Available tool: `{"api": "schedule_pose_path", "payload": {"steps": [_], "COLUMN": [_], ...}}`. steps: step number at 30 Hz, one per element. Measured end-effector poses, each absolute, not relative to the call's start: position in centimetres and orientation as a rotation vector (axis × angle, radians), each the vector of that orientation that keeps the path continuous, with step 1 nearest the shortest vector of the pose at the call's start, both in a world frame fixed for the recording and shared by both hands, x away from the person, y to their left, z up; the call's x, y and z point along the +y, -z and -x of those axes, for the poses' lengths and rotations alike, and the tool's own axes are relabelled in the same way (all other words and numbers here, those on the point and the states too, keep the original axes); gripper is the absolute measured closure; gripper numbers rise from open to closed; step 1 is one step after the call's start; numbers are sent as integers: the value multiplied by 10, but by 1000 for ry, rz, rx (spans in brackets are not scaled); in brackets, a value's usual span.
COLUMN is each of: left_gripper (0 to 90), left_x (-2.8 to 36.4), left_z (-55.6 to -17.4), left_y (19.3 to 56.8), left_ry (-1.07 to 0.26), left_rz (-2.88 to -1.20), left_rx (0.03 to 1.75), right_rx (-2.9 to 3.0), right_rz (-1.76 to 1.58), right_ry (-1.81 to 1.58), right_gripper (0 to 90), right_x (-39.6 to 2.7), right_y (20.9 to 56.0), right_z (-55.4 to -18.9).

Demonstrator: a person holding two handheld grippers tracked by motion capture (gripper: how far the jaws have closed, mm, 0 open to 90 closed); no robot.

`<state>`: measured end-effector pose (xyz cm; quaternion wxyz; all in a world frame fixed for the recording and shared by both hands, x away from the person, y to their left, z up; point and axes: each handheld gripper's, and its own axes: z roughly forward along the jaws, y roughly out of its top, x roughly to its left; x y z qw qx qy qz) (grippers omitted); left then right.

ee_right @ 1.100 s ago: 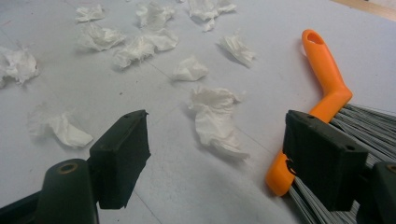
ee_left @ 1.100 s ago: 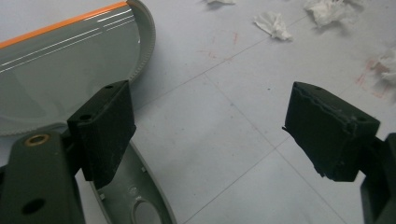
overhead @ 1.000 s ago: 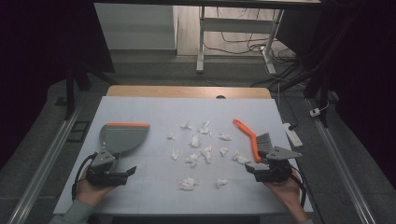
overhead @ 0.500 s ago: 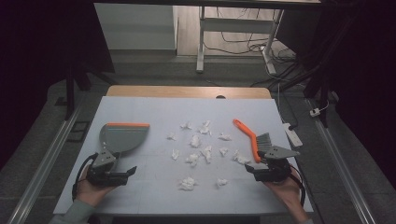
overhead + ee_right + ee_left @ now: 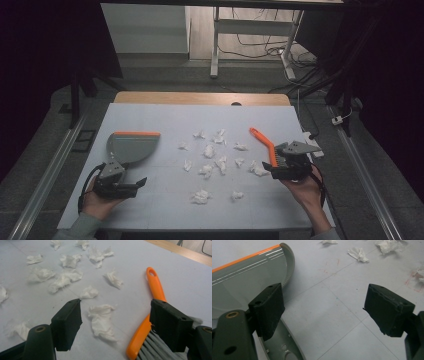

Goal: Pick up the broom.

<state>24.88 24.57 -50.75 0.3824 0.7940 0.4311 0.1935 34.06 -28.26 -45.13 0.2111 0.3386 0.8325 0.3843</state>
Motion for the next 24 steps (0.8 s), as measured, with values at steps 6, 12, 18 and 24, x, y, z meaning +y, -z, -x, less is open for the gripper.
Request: {"api": "schedule_pose_path", "payload": {"steps": [6,12,18,24], "left_gripper": [173,173,173,173], "left_x": [245,245,245,245], "left_z": [-249,-249,-251,-250], "left_y": [508,508,509,509], "left_ry": [-494,-499,-499,-501], "left_rz": [-2027,-2025,-2033,-2033], "left_rx": [1099,1100,1102,1106], "right_rx": [2342,2348,2382,2434], "right_rz": [-972,-1045,-1109,-1165], "right_ry": [-1003,-926,-817,-701], "right_gripper": [257,263,264,274], "right_x": [-277,-278,-278,-274], "right_y": [442,438,440,451], "right_z": [-362,-387,-415,-451]}}
